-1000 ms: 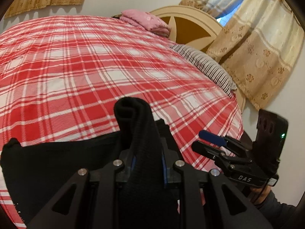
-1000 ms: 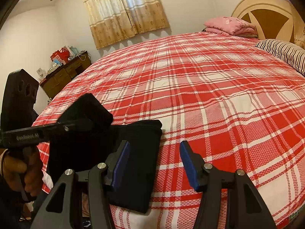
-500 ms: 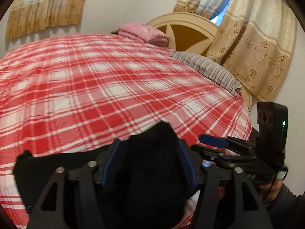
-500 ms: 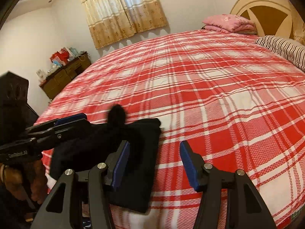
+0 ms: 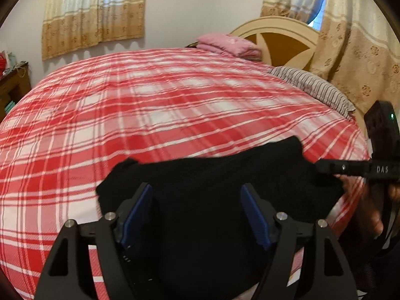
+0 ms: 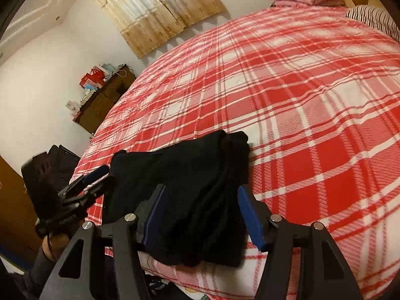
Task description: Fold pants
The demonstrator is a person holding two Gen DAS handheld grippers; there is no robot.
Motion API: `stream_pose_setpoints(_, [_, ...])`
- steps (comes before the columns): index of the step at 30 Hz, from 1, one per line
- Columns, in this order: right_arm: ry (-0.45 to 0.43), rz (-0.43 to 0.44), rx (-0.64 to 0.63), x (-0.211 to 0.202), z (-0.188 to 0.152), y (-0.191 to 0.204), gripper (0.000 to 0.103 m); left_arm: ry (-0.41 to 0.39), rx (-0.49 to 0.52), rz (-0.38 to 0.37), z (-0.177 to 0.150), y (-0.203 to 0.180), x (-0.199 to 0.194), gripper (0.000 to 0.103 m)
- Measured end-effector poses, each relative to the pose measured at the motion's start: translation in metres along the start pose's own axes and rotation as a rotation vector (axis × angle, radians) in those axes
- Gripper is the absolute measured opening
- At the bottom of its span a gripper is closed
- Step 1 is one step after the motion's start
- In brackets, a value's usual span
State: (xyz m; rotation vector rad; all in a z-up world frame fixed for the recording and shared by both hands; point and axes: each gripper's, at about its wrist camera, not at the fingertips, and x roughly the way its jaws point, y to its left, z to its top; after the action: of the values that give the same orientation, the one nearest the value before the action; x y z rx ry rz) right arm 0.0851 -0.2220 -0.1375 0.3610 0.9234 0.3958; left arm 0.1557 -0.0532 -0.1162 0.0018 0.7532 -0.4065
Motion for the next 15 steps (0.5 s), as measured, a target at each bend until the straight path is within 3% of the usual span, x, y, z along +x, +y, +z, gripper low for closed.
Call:
stream_pose_setpoints(1, [0.012,-0.001,-0.002,0.003,0.001,0.0,0.06,0.007,-0.007,0.005,-0.002,0.003,0.002,0.076])
stream_pose_setpoints(3, [0.04,0.003,0.007,0.012,-0.001,-0.001,0.039,0.016,-0.027,0.011,-0.006,0.009,0.005,0.076])
stream_pose_setpoints(6, [0.028,0.0,-0.004,0.011,-0.002,-0.003,0.018,0.021,-0.034,0.012,-0.009,0.012,0.006,0.076])
stream_pose_setpoints(11, [-0.031,-0.019,-0.042,-0.003,0.008,0.005,0.015,0.025,-0.046,0.007,-0.012,0.014,0.008,0.078])
stream_pose_setpoints(15, [-0.024,-0.058,-0.058,-0.001,0.012,0.003,0.015,0.034,-0.037,0.018,-0.014,0.014,0.011,0.078])
